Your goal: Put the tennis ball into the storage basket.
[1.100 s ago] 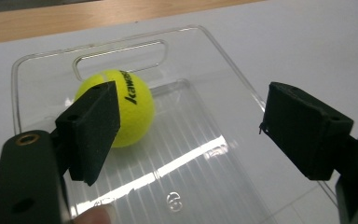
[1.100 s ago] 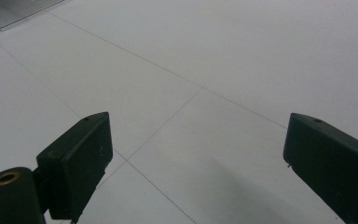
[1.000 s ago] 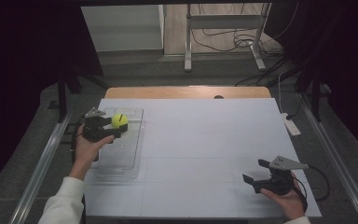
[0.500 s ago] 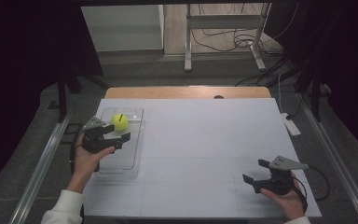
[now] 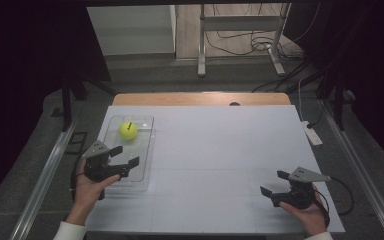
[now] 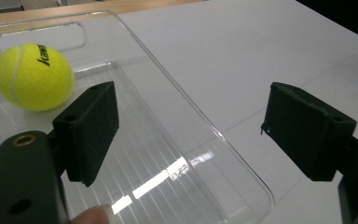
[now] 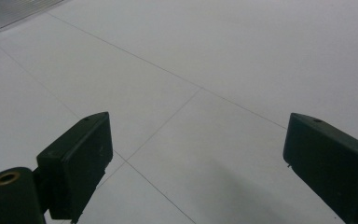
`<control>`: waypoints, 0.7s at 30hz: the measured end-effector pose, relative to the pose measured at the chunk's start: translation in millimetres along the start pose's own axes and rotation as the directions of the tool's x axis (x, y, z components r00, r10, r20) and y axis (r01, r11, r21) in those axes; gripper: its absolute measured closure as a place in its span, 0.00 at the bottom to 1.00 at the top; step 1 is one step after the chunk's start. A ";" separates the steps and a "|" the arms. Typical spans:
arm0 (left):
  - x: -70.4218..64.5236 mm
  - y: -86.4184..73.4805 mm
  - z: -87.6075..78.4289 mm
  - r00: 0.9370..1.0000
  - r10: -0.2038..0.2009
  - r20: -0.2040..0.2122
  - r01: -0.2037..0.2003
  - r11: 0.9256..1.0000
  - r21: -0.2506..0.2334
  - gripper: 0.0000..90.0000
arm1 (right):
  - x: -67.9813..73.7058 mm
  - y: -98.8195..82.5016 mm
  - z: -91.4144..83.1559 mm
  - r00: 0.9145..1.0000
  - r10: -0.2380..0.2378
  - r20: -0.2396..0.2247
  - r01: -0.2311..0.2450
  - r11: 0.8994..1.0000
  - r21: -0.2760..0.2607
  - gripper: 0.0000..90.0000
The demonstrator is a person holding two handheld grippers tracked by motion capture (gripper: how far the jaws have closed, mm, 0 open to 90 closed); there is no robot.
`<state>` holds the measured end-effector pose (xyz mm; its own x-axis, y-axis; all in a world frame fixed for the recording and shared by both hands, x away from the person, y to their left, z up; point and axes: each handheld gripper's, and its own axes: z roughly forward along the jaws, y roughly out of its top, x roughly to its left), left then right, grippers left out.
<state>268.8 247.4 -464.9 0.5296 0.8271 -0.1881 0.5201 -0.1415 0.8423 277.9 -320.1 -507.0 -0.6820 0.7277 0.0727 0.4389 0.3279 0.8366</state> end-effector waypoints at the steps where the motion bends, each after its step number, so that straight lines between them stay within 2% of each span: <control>1: -1.9 -2.2 -0.8 1.000 0.004 0.004 -0.004 1.000 0.001 0.21 | 0.0 0.0 0.1 1.000 0.000 -0.001 0.000 1.000 0.000 0.09; 8: -13.9 -13.2 -3.2 0.999 0.042 0.024 -0.042 0.999 0.010 0.20 | 0.0 -0.1 0.1 1.000 -0.001 0.001 0.001 1.000 0.001 0.09; 12: -17.1 -17.5 -2.4 0.998 0.048 0.027 -0.049 0.999 0.012 0.20 | -0.6 -0.3 0.1 1.000 0.000 0.001 0.000 1.000 0.001 0.09; 15: -21.1 -23.2 -1.2 0.998 0.058 -0.003 -0.058 0.998 -0.001 0.20 | -0.7 -0.3 -0.2 1.000 0.001 0.002 -0.001 1.000 0.000 0.09; 21: -27.9 -34.0 -0.1 0.999 0.054 0.009 -0.054 0.998 0.010 0.20 | -0.5 0.0 -0.8 1.000 -0.002 0.000 0.002 1.000 -0.002 0.09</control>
<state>236.3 229.2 -488.2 0.5627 0.8135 -0.1469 0.4973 -0.1912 0.8463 277.8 -320.9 -506.6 -0.6830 0.7269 0.0714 0.4366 0.3279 0.8378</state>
